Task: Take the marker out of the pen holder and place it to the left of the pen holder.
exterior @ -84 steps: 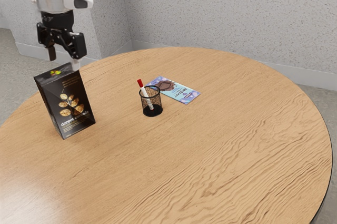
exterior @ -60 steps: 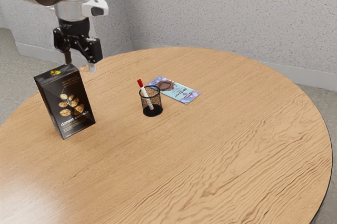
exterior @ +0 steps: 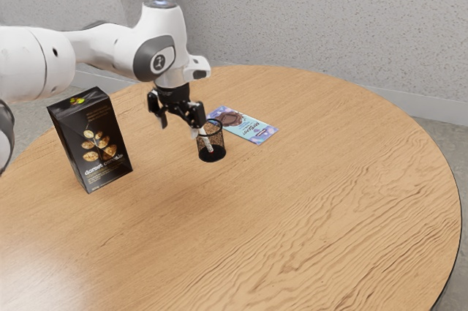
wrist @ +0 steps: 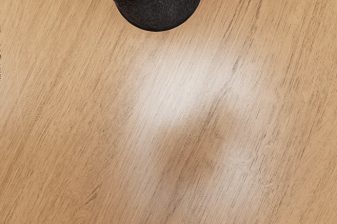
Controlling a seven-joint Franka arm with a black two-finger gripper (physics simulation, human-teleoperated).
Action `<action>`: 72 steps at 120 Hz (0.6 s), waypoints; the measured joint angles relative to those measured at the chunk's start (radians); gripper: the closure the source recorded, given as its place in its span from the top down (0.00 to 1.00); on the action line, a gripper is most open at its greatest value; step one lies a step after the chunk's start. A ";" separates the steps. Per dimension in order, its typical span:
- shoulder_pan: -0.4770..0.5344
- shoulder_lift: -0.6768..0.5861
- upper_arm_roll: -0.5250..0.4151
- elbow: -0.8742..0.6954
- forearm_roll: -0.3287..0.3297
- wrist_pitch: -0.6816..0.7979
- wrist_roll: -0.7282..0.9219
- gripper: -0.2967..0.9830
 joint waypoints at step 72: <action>0.144 0.332 -0.079 0.360 -0.014 0.175 0.202 0.77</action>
